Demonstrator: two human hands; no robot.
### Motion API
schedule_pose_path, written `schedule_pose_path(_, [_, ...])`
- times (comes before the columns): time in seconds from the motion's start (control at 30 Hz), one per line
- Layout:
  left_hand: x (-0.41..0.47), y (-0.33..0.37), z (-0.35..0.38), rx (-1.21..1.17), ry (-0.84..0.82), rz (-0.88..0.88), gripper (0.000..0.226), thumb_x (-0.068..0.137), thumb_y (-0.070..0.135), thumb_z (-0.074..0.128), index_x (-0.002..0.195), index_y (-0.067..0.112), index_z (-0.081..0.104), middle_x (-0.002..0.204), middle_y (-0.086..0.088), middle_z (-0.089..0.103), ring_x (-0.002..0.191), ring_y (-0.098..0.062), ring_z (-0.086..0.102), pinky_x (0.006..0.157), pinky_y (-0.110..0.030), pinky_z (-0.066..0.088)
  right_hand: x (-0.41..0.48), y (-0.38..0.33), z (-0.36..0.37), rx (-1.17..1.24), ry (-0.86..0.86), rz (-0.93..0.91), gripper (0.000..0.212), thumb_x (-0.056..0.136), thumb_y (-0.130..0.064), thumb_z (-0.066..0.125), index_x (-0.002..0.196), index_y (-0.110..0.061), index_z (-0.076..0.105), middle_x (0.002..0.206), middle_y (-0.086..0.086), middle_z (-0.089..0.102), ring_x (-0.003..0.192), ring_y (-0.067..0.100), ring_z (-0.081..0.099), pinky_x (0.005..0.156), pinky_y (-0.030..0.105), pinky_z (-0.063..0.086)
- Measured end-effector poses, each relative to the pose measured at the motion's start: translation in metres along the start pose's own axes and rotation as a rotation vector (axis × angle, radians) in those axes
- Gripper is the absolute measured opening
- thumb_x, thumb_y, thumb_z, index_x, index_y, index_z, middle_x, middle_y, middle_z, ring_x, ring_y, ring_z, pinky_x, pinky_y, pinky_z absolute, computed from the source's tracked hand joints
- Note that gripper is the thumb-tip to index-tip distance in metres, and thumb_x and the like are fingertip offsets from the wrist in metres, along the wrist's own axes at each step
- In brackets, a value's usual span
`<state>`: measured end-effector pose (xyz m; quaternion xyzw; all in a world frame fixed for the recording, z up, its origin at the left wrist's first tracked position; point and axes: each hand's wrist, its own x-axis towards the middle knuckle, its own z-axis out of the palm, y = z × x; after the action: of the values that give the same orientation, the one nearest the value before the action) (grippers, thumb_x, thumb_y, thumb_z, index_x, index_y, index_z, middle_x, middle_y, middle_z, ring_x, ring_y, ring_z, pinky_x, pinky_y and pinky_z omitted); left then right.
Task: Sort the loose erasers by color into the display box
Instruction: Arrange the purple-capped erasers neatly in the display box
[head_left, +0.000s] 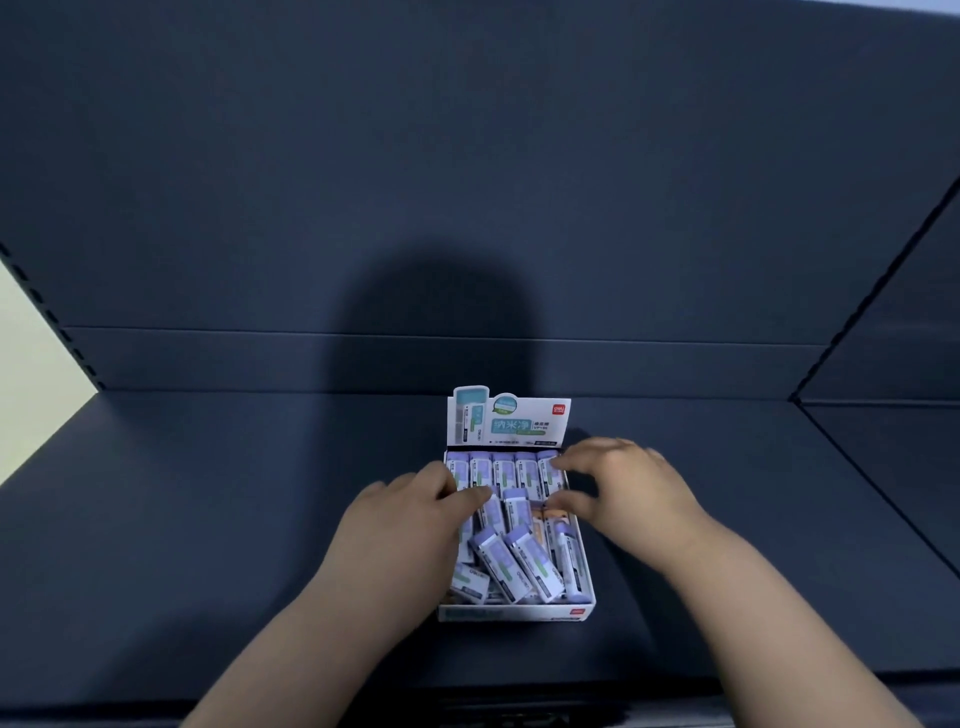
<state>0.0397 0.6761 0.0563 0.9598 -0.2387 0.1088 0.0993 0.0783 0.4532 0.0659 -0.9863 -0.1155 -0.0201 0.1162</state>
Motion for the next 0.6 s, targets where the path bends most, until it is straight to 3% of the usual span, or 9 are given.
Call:
schedule_pose_path(0.13, [0.001, -0.001, -0.002, 0.138, 0.017, 0.033, 0.057, 0.036, 0.016, 0.087, 0.09, 0.026, 0.075, 0.066, 0.005, 0.056, 0.049, -0.016, 0.053, 0.045, -0.026, 0.034, -0.013, 0.002, -0.006, 0.314, 0.078, 0.032, 0.034, 0.079, -0.042, 0.07, 0.111, -0.029, 0.068, 0.103, -0.014, 0.062, 0.094, 0.004, 0.058, 0.088, 0.022, 0.045])
schedule_pose_path(0.23, [0.0, 0.0, -0.002, 0.18, 0.04, 0.029, 0.054, 0.036, 0.018, 0.087, 0.088, 0.026, 0.075, 0.064, 0.004, 0.055, 0.048, -0.017, 0.052, 0.044, -0.027, 0.033, -0.028, 0.007, -0.013, 0.517, -0.033, 0.013, 0.033, 0.07, -0.037, 0.077, 0.101, -0.027, 0.072, 0.092, -0.012, 0.064, 0.082, -0.003, 0.058, 0.077, 0.01, 0.041])
schedule_pose_path(0.33, [-0.003, 0.001, 0.002, 0.202, 0.043, 0.047, 0.053, 0.035, 0.018, 0.087, 0.085, 0.026, 0.075, 0.063, 0.005, 0.055, 0.047, -0.016, 0.052, 0.046, -0.026, 0.03, -0.039, 0.012, -0.012, 0.515, -0.196, 0.008, 0.048, 0.063, -0.039, 0.081, 0.108, -0.032, 0.068, 0.093, -0.014, 0.061, 0.085, -0.01, 0.053, 0.076, 0.005, 0.037])
schedule_pose_path(0.47, [-0.004, 0.003, 0.004, 0.201, 0.036, 0.015, 0.057, 0.032, 0.018, 0.087, 0.087, 0.026, 0.075, 0.064, 0.005, 0.056, 0.048, -0.016, 0.052, 0.045, -0.026, 0.032, -0.045, 0.014, -0.004, 0.495, -0.289, -0.01, 0.069, 0.051, -0.057, 0.081, 0.115, -0.039, 0.061, 0.097, -0.015, 0.054, 0.085, -0.01, 0.049, 0.079, 0.007, 0.036])
schedule_pose_path(0.6, [-0.006, 0.004, 0.006, 0.206, 0.036, 0.0, 0.059, 0.032, 0.017, 0.086, 0.089, 0.024, 0.075, 0.063, 0.004, 0.054, 0.046, -0.017, 0.051, 0.046, -0.026, 0.028, -0.048, 0.009, -0.001, 0.453, -0.249, -0.012, 0.061, 0.062, -0.04, 0.085, 0.115, -0.042, 0.056, 0.098, -0.013, 0.048, 0.087, 0.001, 0.049, 0.079, 0.01, 0.038])
